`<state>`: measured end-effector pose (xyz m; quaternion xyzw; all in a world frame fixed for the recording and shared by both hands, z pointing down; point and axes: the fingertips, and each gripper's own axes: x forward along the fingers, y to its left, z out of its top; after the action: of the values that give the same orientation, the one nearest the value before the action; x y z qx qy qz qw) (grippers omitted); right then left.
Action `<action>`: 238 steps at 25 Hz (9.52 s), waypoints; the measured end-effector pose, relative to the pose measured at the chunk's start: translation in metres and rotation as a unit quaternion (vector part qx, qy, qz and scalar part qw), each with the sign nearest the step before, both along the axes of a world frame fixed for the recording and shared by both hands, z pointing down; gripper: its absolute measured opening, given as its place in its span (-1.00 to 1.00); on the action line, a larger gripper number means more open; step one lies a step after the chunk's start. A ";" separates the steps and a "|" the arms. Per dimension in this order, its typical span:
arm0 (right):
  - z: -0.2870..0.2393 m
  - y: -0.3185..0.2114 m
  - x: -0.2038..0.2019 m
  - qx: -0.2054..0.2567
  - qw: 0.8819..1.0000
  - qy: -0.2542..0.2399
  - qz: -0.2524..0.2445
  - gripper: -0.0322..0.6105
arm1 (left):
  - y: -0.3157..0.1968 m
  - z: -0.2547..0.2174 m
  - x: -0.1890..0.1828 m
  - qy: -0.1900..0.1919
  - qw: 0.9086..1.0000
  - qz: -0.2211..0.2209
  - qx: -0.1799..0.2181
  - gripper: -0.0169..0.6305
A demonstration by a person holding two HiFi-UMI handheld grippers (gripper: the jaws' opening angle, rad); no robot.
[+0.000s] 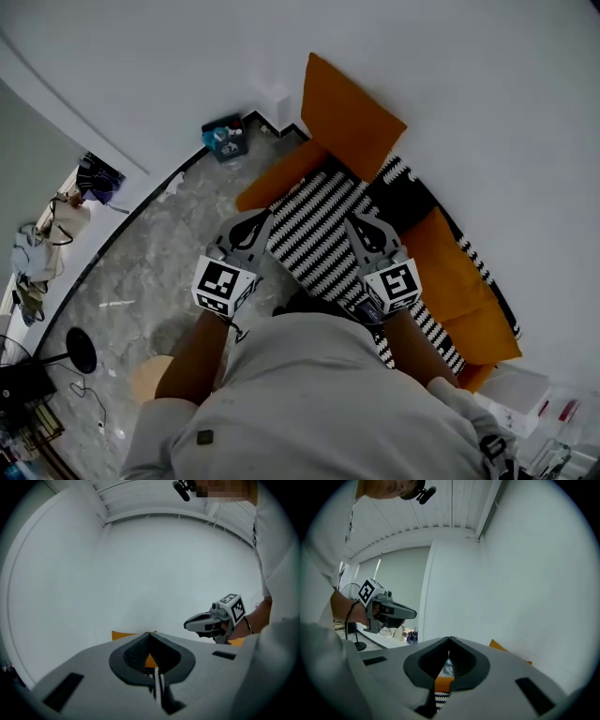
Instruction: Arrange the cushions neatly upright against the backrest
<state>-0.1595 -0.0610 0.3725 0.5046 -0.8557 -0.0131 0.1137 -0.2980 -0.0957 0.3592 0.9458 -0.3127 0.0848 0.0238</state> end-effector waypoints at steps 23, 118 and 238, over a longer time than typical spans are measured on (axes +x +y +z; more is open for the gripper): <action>0.005 -0.112 0.141 -0.002 0.995 -0.023 0.092 -0.82 | -0.141 0.012 0.152 -0.017 0.996 0.092 -0.008 -0.92; 0.263 -0.375 0.269 -0.389 0.889 0.176 0.162 -0.78 | -0.528 0.287 0.329 -0.474 0.697 0.534 0.057 -0.85; 0.247 -0.120 0.356 -0.271 0.898 0.000 0.345 -0.42 | -0.237 0.269 0.421 -0.289 0.827 0.474 -0.085 -0.51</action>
<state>0.1963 -0.1805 0.6192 0.7179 -0.5983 0.2597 0.2434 0.1227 -0.3324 0.6281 0.9041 0.1899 0.3816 -0.0305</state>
